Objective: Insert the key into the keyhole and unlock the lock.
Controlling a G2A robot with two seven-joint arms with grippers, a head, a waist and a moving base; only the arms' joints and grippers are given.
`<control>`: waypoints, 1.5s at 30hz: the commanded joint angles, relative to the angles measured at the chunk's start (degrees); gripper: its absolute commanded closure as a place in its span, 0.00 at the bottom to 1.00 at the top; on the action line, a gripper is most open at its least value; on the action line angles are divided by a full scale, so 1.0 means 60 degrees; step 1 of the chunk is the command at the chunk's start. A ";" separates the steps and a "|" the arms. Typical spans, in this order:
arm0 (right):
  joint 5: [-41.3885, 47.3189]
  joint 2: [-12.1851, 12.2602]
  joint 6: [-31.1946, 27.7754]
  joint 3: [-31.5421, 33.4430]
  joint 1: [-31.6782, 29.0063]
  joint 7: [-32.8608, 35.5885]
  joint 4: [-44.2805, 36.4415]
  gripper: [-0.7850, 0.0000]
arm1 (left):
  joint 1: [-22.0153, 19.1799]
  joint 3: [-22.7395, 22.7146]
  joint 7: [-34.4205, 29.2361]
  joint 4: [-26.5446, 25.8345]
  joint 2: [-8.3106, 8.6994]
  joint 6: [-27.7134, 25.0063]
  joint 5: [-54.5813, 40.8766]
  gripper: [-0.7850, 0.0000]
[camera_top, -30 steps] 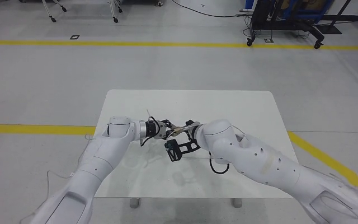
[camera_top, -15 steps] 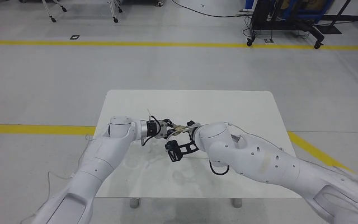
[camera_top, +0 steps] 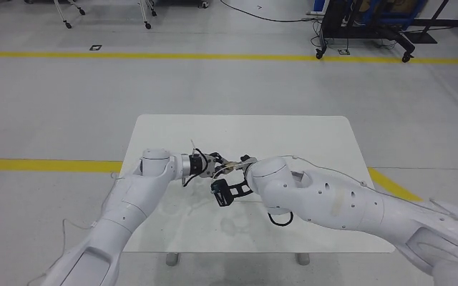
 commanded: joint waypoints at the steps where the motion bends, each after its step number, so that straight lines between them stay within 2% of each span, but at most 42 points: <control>1: 0.0153 -0.0008 0.0089 -0.0120 0.0150 0.0089 -0.0025 1.00 | 0.0009 0.0024 0.0032 -0.0035 -0.0006 -0.0003 0.0032 1.00; 8: 0.0501 -0.0082 0.0277 -0.0593 0.0626 0.0277 -0.0033 1.00 | 0.0008 0.0045 0.0119 -0.0123 -0.0013 0.0063 0.0083 1.00; 27: 0.0189 -0.0359 0.0166 -0.0593 0.0530 0.0167 0.0288 1.00 | 0.0023 -0.0023 0.0176 -0.0277 -0.0006 0.0242 0.0012 1.00; 37: 0.0662 -0.0550 0.0117 -0.0593 0.0658 0.0116 0.0582 1.00 | 0.0040 -0.0131 0.0129 -0.0387 0.0033 0.0358 -0.0056 1.00; 45: 0.1211 -0.0521 0.0173 -0.0523 0.0797 0.0172 0.0546 1.00 | 0.0100 -0.0177 0.0140 -0.0448 0.0052 0.0342 -0.0090 1.00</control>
